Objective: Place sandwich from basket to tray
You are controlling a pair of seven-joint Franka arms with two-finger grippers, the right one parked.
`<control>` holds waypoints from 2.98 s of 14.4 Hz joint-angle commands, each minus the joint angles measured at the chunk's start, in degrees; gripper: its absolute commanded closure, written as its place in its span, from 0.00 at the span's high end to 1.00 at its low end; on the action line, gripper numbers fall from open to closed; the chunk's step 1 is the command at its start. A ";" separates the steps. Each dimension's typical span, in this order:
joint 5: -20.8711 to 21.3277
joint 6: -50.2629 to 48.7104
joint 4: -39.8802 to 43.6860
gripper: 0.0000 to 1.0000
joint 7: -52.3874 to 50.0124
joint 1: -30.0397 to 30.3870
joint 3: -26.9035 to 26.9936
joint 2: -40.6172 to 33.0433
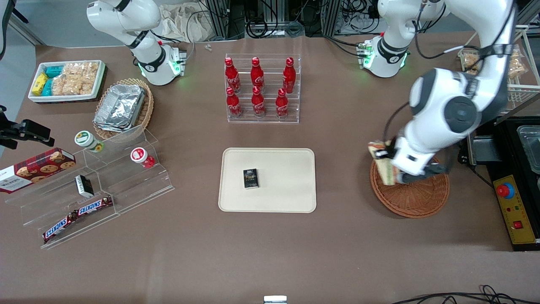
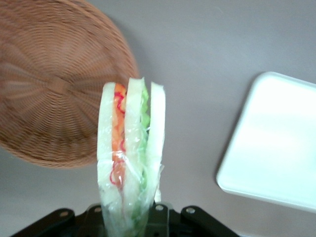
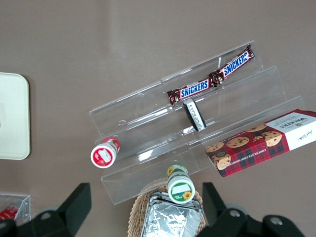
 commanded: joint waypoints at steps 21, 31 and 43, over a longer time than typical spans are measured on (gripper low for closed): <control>8.53 24.79 7.81 0.06 -0.85 -14.67 -2.83 26.53; 7.21 24.18 7.63 0.99 -7.87 -13.80 -2.91 18.90; 0.19 -11.38 16.49 0.99 1.49 -0.20 -3.00 -0.18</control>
